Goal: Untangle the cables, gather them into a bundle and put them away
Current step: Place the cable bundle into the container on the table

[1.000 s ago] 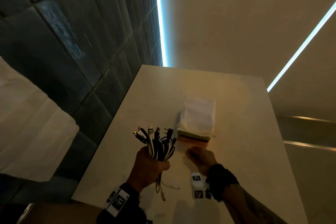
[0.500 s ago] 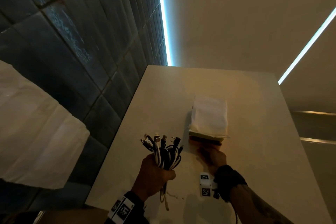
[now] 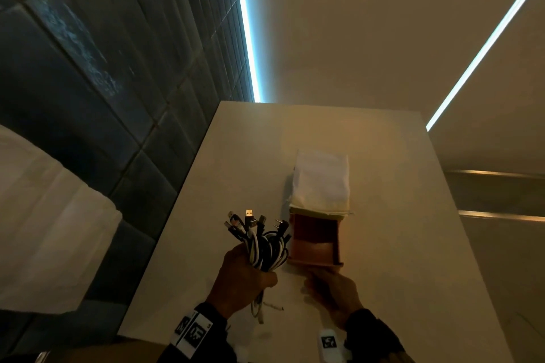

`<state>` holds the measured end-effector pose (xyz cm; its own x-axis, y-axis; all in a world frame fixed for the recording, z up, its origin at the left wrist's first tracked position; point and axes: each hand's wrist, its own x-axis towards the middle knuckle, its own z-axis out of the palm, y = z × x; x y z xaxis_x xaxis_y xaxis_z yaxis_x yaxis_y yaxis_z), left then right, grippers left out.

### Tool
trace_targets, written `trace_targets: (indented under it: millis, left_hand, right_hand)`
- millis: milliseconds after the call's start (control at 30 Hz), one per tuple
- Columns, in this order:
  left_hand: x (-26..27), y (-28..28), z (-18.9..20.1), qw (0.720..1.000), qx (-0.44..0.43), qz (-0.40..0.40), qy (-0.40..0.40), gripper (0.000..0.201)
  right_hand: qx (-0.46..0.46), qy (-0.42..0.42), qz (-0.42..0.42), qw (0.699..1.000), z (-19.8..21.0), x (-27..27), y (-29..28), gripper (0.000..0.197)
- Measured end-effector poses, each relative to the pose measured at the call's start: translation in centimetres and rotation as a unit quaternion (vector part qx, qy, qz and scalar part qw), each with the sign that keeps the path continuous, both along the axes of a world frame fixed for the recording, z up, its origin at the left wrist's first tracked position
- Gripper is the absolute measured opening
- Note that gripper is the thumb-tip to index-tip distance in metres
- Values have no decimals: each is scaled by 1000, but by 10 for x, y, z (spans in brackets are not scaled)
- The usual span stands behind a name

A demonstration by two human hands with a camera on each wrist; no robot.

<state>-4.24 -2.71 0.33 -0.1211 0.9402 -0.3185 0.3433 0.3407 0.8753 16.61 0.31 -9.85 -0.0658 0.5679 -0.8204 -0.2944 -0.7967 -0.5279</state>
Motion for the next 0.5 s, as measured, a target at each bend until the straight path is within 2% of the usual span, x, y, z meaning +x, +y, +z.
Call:
trace_targets:
  millis: [167,233,333,367,400,433,500]
  left_hand:
    - [5,3,-2,999,10,-30,5,40]
    - [5,5,-2,998,10,-55,9,42]
    - [2,6,1,987,49,-140,61,25]
    - [2,7,5,973,81,-183,117,16]
    - [2,8,10,947,127,-229,185,13]
    - [5,11,17,912,175,-276,247,17]
    - [14,18,34,838,265,-366,308,35]
  right_hand:
    - [-14,-8,32,999,0,1,-9,21]
    - [-45,13,74,996,0,7,-12,26]
    - [-75,62,166,981,8,20,-12,42]
    - [-61,55,184,980,13,25,-6,51]
    - [-33,23,204,978,22,31,2,59]
    - [7,-8,215,977,34,36,12,63]
    - [104,-35,234,966,68,38,34,64]
